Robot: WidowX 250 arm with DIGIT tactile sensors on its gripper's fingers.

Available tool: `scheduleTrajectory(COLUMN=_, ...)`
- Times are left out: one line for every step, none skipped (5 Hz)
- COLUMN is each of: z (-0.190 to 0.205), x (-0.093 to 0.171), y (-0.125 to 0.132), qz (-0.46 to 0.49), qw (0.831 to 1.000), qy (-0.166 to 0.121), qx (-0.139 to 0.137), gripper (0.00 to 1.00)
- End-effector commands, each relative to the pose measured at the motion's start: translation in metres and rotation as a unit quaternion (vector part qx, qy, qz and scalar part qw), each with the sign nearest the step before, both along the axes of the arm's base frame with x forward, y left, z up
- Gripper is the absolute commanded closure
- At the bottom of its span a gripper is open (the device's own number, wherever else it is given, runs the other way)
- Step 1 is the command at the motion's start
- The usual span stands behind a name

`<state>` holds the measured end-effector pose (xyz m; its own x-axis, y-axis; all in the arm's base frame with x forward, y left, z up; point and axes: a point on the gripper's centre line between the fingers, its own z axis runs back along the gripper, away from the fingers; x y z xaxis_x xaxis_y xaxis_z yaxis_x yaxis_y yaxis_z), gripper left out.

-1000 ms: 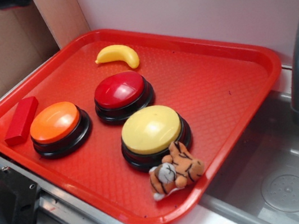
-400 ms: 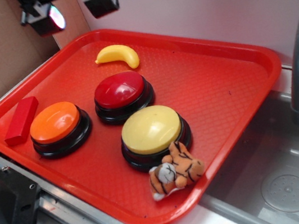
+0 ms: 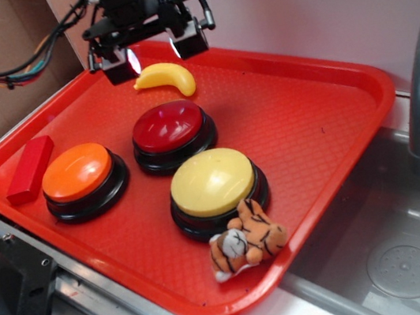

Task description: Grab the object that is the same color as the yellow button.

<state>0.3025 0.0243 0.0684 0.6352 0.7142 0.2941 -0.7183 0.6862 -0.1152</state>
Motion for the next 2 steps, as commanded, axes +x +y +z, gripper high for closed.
scheduleTrajectory(z=-0.0081, x=0.0309, y=0.0362, qz=0.055, qw=0.998, qy=-0.033, qx=-0.001, gripper=0.00)
scheduleTrajectory(z=-0.0165, x=0.0327, y=0.0449, qz=0.072, qw=0.997, qy=-0.030, qx=0.002, gripper=0.00)
